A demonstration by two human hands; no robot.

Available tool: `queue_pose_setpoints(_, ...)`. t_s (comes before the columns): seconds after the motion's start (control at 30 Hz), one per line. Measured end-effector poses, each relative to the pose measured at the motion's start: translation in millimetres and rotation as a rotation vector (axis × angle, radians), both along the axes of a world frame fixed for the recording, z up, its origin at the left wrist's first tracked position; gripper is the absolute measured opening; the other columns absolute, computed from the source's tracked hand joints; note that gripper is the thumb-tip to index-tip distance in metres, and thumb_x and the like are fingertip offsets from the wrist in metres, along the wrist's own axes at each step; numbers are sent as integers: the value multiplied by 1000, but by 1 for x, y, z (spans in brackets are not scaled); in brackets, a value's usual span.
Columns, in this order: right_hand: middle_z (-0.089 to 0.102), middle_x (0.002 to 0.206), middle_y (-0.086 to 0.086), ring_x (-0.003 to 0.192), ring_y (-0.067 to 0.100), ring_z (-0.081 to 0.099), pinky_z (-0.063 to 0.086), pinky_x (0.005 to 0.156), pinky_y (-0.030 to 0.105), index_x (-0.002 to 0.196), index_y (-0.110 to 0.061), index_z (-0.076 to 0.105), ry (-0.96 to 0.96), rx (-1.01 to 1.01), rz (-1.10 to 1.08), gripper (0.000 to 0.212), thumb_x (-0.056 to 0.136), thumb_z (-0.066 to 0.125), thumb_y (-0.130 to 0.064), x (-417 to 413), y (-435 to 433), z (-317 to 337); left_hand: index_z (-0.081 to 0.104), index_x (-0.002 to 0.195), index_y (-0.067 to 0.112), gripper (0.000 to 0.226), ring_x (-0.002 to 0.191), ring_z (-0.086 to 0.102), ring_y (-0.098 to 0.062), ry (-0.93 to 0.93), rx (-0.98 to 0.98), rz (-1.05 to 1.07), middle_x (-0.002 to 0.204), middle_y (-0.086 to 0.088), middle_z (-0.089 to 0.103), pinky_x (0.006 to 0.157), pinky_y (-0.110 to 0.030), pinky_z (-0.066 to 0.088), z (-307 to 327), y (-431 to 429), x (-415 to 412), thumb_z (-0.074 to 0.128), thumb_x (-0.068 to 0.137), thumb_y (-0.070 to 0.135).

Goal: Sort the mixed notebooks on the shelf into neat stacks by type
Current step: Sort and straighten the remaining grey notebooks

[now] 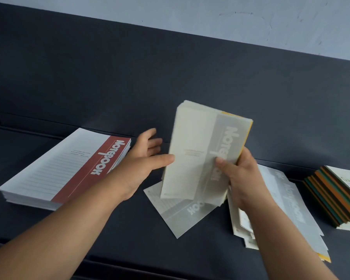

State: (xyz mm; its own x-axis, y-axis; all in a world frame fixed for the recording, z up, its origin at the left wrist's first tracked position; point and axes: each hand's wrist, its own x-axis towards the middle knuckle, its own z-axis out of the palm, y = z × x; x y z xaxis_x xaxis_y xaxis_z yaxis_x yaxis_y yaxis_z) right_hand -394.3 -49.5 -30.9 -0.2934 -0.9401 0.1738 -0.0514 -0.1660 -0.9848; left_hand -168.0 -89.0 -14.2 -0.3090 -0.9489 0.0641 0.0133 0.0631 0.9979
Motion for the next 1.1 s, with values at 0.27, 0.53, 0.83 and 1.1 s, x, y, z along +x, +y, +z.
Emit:
queue_pose_setpoints(0.27,70,113,8,101,28,69,55,91,53,120,-11,55,-45,-53,-233,34,88,64,-10,-27,18,8,10,153,22,103,141,29,-22,-1027,7,-65,156,1,27,111,-39,33,-40,4,-15,72,75,49)
queue_pose_setpoints(0.53,68,109,4,98,22,68,56,87,47,117,-13,55,24,-77,-335,27,91,64,-12,-20,24,8,49,121,14,68,113,54,-22,-1207,33,-2,126,-2,53,83,-31,48,-41,-3,-23,80,67,40)
queue_pose_setpoints(0.83,72,112,6,102,29,70,56,87,50,120,-12,57,-207,-28,-164,31,90,62,-6,-10,18,7,50,85,10,11,79,56,-27,-493,86,311,97,-19,61,74,-43,53,-38,-22,9,47,92,17)
queue_pose_setpoints(1.1,75,106,7,91,22,73,60,68,33,119,-7,62,-372,137,115,27,95,52,-1,16,5,-1,65,99,32,23,105,65,-19,-66,53,137,102,9,73,99,-49,47,-19,3,12,50,99,15)
